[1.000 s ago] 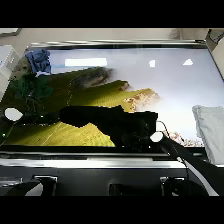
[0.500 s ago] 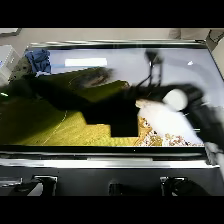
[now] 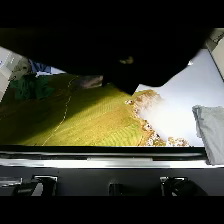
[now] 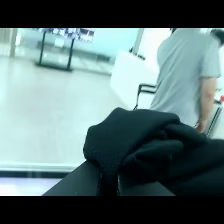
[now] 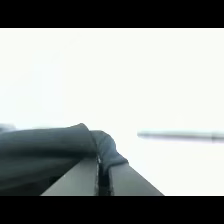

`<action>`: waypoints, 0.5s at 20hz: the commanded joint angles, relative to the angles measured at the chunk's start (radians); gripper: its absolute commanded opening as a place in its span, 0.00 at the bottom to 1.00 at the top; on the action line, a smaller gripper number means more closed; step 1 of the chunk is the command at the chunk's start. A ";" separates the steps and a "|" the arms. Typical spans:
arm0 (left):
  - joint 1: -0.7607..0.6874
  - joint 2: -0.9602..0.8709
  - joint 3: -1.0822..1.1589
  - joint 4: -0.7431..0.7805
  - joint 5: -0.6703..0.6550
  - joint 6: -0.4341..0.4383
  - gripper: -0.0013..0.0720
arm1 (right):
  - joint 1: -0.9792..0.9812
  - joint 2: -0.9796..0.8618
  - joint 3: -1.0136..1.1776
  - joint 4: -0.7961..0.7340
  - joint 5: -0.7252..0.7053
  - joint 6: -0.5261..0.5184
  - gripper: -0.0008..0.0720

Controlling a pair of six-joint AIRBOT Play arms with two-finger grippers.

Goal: Fold the clothes and pants, and hang the long-sleeved shirts on hangers.

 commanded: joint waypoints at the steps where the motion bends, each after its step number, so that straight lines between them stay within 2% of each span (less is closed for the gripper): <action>1: 0.001 0.024 0.014 0.119 -0.091 -0.058 0.05 | 0.001 0.050 0.023 -0.036 0.022 0.005 0.06; 4: 0.001 -0.040 -0.092 0.186 -0.271 -0.087 0.05 | 0.001 -0.035 -0.006 -0.023 0.372 0.006 0.06; 5: 0.001 -0.066 -0.167 0.185 -0.293 -0.087 0.05 | 0.001 -0.086 -0.057 -0.024 0.494 0.006 0.06; 6: 0.001 -0.093 -0.247 0.178 -0.292 -0.084 0.05 | 0.001 -0.135 -0.130 -0.019 0.550 0.011 0.06; 7: 0.001 -0.129 -0.330 0.178 -0.278 -0.084 0.05 | 0.001 -0.186 -0.232 -0.003 0.531 0.035 0.06; 8: 0.001 -0.176 -0.421 0.178 -0.247 -0.084 0.05 | 0.001 -0.232 -0.336 0.021 0.440 0.062 0.06; 10: -0.001 -0.305 -0.558 0.174 -0.157 -0.084 0.05 | 0.001 -0.346 -0.532 0.076 0.122 0.151 0.06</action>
